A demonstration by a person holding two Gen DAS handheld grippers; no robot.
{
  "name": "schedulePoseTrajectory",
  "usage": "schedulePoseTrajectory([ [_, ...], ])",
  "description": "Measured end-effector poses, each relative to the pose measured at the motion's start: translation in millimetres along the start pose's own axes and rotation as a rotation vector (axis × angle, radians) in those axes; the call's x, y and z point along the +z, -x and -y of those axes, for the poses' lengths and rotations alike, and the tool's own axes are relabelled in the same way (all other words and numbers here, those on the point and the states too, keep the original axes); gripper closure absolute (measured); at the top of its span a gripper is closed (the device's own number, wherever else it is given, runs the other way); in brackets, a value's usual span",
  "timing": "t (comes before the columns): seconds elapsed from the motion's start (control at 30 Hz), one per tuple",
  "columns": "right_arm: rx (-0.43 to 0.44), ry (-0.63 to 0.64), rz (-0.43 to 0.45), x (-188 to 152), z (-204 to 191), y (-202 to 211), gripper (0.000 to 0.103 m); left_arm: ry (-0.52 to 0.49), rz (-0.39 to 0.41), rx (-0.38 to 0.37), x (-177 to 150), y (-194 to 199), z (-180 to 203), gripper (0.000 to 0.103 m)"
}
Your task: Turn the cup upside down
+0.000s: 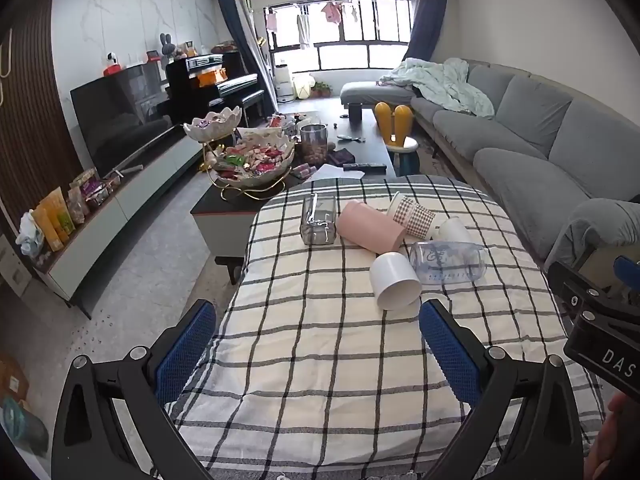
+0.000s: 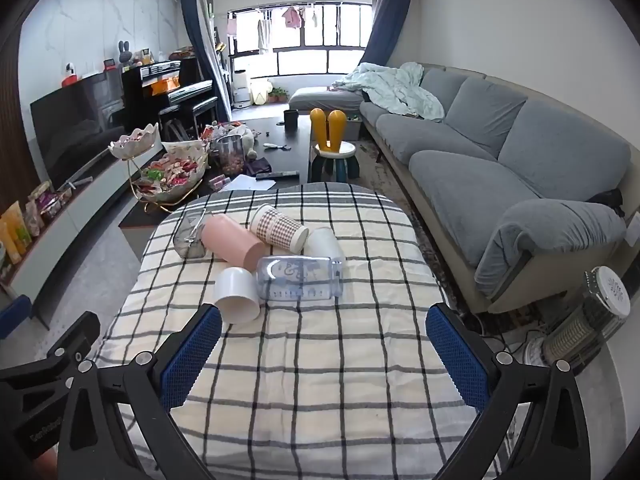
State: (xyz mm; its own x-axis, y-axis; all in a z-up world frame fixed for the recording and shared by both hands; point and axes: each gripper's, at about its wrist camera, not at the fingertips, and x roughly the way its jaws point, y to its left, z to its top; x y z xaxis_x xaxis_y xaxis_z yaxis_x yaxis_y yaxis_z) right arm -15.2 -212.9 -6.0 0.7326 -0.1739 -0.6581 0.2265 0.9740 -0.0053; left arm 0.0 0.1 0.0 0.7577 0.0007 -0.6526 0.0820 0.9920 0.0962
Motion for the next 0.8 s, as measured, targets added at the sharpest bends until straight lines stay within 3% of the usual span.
schedulePoseTrajectory([
  [0.8, 0.001, -0.002, 0.004, -0.4, 0.4, 0.4, 0.001, 0.004, 0.008, 0.005, 0.0, 2.5, -2.9, 0.0],
])
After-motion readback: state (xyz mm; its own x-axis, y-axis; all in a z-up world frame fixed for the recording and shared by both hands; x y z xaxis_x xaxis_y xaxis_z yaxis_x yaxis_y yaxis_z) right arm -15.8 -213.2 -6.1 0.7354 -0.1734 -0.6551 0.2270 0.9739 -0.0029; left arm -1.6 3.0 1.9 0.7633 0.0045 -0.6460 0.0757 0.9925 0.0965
